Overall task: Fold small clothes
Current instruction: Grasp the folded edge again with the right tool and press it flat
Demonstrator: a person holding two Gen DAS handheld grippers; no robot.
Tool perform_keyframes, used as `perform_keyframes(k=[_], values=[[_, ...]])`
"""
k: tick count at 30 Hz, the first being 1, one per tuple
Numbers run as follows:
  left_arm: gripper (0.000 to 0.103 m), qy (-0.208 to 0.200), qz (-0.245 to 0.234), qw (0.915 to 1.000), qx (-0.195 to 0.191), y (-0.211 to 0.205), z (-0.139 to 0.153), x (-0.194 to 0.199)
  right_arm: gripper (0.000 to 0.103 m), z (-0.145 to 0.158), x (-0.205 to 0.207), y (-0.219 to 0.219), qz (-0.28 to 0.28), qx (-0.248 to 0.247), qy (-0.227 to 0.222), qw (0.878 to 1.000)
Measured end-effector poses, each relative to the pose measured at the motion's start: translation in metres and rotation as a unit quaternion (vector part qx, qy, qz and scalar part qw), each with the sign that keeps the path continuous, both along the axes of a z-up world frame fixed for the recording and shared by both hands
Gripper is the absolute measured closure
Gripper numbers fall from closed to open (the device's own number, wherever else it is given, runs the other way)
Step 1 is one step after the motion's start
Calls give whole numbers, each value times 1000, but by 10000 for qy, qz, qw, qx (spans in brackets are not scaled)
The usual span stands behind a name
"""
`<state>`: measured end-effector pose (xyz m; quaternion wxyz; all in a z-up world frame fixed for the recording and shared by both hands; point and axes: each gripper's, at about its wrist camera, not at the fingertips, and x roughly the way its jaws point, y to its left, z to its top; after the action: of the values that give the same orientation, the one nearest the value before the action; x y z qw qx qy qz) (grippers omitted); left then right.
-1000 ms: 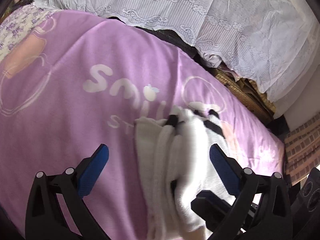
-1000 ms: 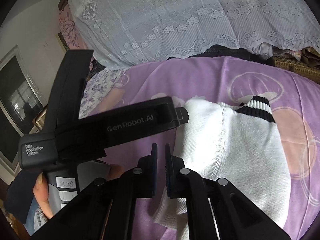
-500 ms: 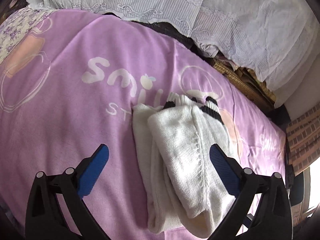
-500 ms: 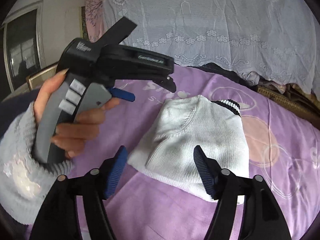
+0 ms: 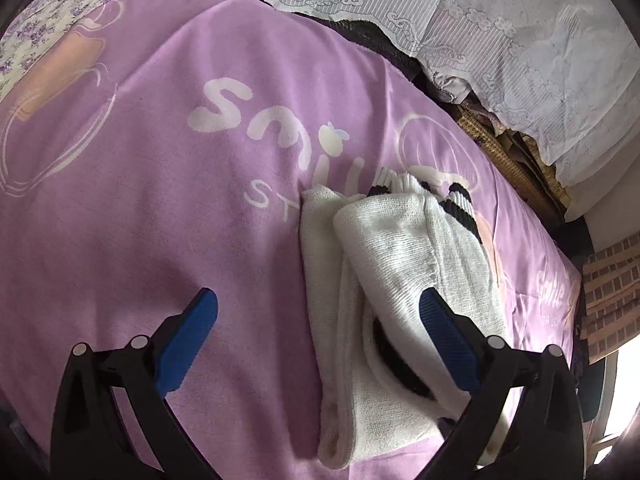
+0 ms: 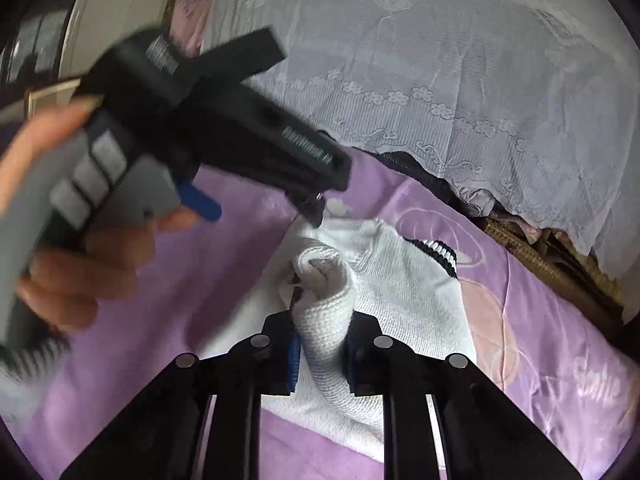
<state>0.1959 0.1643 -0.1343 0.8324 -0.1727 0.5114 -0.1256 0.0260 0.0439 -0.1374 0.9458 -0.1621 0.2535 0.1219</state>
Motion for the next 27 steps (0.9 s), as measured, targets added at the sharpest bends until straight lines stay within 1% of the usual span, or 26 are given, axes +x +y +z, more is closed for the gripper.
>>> perform_keyframes(k=[1,3,4,6,7,8,10,14,15,17,18,20,21,22,23,24,27], values=[[5,-60,26,10000,-20,1,3,-1,85,8,1,-3,-1,277,31,9996],[5,-184,72,9998,-6,3,10,-2,85,9,7,-6,60,546,275,9981],[5,-232,72,9997,23,2,12,-3,85,1,10,-6,72,606,442,9972],[5,-262,42,9996,131,-4,11,-3,85,-22,14,-6,66,683,831,9942],[5,-250,6,9995,200,-7,10,-3,85,-34,12,-5,64,676,921,9934],[5,-241,-46,9993,278,-13,8,-2,85,-41,8,-1,78,591,862,9945],[5,-214,-155,9985,485,-24,3,-2,85,-40,3,7,133,436,753,9961],[5,-143,-217,9945,1016,-43,-12,-1,85,-40,9,3,200,787,914,9925],[5,-132,-207,9935,1107,-46,-15,0,85,-39,14,0,215,859,940,9916],[4,-166,-199,9928,1170,-47,-18,0,85,-40,18,0,234,859,976,9912],[4,-184,-188,9921,1230,-48,-19,1,80,-41,19,1,277,805,1014,9912],[4,-168,-207,9901,1377,-50,-24,1,77,-43,20,2,447,648,1094,9909],[4,-167,-221,9901,1373,-50,-26,1,72,-43,19,-1,494,643,1111,9905],[4,-175,-227,9904,1352,-49,-28,1,68,-41,20,-9,580,745,1155,9888],[4,-179,-231,9907,1328,-48,-29,1,61,-38,18,-16,702,910,1228,9858],[4,-178,-226,9912,1292,-47,-30,2,58,-33,17,-25,791,1099,1286,9824],[4,-155,-182,9928,1175,-44,-31,2,58,-12,19,-61,838,1809,1287,9714]])
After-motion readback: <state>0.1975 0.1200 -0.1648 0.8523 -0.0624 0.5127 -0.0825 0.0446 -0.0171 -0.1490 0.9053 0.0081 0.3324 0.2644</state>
